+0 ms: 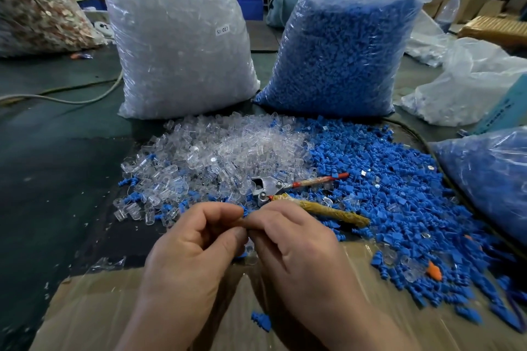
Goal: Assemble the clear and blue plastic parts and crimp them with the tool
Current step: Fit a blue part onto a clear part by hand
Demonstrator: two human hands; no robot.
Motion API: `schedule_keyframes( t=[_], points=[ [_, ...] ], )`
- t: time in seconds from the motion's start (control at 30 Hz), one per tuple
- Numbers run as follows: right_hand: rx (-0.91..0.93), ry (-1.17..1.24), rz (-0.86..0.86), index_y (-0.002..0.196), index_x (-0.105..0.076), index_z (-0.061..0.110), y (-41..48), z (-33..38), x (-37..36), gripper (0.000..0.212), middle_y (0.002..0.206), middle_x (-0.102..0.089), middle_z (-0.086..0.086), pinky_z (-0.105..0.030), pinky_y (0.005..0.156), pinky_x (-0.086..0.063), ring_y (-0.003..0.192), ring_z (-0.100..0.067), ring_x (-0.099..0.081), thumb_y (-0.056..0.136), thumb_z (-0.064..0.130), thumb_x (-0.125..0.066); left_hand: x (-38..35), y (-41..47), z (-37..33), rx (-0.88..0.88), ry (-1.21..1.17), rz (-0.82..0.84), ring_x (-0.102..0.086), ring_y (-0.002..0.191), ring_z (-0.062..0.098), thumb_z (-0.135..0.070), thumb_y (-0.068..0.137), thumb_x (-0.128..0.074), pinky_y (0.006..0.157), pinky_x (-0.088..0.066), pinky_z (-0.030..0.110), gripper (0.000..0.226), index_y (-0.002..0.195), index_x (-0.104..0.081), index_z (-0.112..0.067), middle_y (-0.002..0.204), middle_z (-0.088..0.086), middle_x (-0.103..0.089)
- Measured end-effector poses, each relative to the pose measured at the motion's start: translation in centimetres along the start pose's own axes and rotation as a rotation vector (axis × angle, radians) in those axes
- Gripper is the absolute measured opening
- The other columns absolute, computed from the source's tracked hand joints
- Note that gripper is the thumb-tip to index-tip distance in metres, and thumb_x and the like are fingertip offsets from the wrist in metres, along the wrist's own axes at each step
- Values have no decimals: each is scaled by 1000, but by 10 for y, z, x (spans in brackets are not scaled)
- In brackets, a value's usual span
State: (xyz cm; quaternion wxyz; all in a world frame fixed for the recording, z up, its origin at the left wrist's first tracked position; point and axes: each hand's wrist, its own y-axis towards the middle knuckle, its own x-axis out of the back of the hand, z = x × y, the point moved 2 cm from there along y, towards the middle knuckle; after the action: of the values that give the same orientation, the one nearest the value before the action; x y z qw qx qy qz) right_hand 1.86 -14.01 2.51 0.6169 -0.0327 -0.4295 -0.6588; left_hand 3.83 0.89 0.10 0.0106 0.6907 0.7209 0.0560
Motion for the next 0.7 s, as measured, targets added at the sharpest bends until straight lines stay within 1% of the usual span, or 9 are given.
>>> schedule_keyframes(
  t=[0.07, 0.17, 0.3, 0.4, 0.5, 0.57, 0.63, 0.67, 0.7],
  points=[
    [18, 20, -30, 103, -72, 19, 0, 0, 0, 18, 101, -64, 6, -36, 76, -53, 90, -11, -64, 93, 19, -57, 0, 2, 0, 52, -147, 30, -70, 66, 10, -10, 67, -77, 60, -56, 18, 29, 84, -77, -34, 76, 4, -75],
    [38, 31, -17, 103, -71, 18, 1, -1, -1, 17, 102, -65, 8, -33, 78, -53, 93, -9, -64, 93, 17, -57, -1, 4, 1, 114, -250, 62, -70, 66, 13, -11, 57, -74, 59, -58, 21, 31, 80, -78, -31, 75, 6, -74],
    [42, -19, 28, 101, -71, 12, 3, 0, 0, 23, 100, -65, 1, -37, 73, -54, 88, -17, -63, 94, 21, -51, 1, 4, 6, 118, -24, 89, -71, 74, 25, 3, 73, -79, 70, -57, 41, 37, 82, -76, -33, 78, 8, -75],
    [63, -71, 60, 102, -71, 10, 5, 4, 1, 27, 100, -65, -3, -38, 68, -54, 85, -20, -63, 93, 19, -48, 4, 3, 7, 105, 83, 84, -71, 70, 22, -5, 79, -78, 67, -54, 42, 32, 83, -75, -36, 76, 3, -75],
    [71, -75, 103, 105, -71, 8, 7, 10, 1, 31, 103, -65, -5, -41, 71, -54, 88, -23, -63, 90, 19, -46, 4, 1, 5, 89, 149, 33, -71, 69, 22, -6, 80, -79, 67, -58, 44, 32, 83, -73, -38, 73, 0, -75],
    [92, -159, 127, 114, -69, 12, 7, 10, 4, 35, 110, -65, -4, -41, 79, -54, 98, -22, -61, 88, 23, -48, 5, 1, 4, 92, 168, 19, -70, 70, 23, -9, 81, -79, 69, -59, 48, 30, 84, -72, -38, 73, -2, -74],
    [16, -373, 162, 136, -50, 26, 8, -1, 10, 48, 133, -53, 3, -42, 101, -46, 123, -19, -48, 88, 30, -53, 8, 3, 3, 105, 162, 13, -69, 68, 16, -14, 81, -79, 66, -56, 46, 27, 85, -72, -39, 72, -4, -73],
    [-77, -482, 186, 145, -33, 34, 9, -11, 15, 61, 146, -40, 7, -44, 114, -33, 137, -18, -33, 89, 34, -56, 9, 3, 2, 109, 163, 10, -67, 65, 11, -18, 80, -79, 64, -54, 40, 25, 86, -71, -41, 71, -6, -72],
    [-186, -565, 208, 149, -18, 39, 10, -21, 22, 73, 155, -25, 10, -43, 121, -15, 145, -17, -16, 89, 37, -58, 11, 3, 2, 112, 158, 7, -65, 62, 7, -20, 78, -78, 62, -53, 35, 24, 87, -71, -41, 70, -7, -71]
  ],
)
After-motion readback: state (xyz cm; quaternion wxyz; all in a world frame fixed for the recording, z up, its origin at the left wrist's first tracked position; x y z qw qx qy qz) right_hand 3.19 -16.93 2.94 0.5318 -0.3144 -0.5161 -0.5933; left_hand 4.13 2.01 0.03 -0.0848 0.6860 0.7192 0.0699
